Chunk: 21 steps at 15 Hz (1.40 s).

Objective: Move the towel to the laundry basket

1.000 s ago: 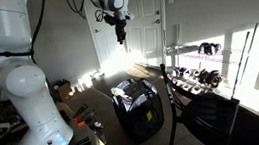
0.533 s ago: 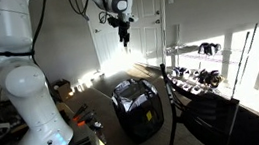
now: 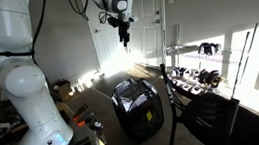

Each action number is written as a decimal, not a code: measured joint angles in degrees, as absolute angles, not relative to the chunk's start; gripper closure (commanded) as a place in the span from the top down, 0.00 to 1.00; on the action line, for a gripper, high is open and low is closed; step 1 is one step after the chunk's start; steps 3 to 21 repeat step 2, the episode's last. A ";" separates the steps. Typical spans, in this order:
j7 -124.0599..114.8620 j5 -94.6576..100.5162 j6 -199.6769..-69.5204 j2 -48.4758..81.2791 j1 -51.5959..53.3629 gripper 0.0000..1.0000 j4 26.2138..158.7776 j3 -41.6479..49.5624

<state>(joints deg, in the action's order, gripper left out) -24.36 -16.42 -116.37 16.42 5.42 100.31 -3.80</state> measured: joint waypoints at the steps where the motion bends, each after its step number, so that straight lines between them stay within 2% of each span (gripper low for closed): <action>1: -24.36 -16.42 -116.37 16.42 5.42 0.91 100.31 -3.80; 21: -24.36 -16.42 -116.37 16.42 5.42 0.91 100.31 -3.80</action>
